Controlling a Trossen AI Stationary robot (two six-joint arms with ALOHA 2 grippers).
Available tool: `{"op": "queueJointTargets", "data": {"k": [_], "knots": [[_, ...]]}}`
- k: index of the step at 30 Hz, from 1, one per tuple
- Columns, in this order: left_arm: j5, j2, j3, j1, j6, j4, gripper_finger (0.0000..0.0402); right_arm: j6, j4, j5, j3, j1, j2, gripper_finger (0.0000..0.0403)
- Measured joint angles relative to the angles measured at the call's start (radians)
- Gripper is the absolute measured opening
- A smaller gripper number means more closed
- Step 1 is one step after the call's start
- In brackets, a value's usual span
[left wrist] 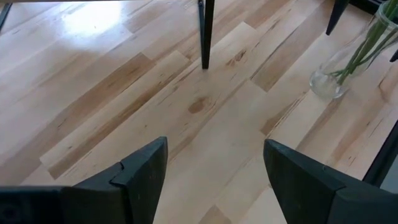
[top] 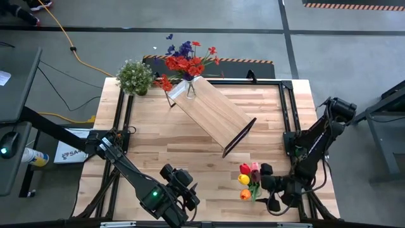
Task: Pick and place flowers into a vace then onto a shelf
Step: Put the transparent vase on the shelf
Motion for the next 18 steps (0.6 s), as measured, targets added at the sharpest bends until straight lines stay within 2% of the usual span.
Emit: {"op": "queueJointTargets", "data": {"k": [6,18], "knots": [[0.018,0.0,0.0,0.0,0.0,0.001,0.03,-0.052,0.049,-0.007,0.0,-0.018,0.008,0.0387],[0.018,0.0,0.0,0.0,0.008,-0.003,0.0301,-0.046,0.049,0.003,0.0,-0.053,0.008,0.0383]]}}
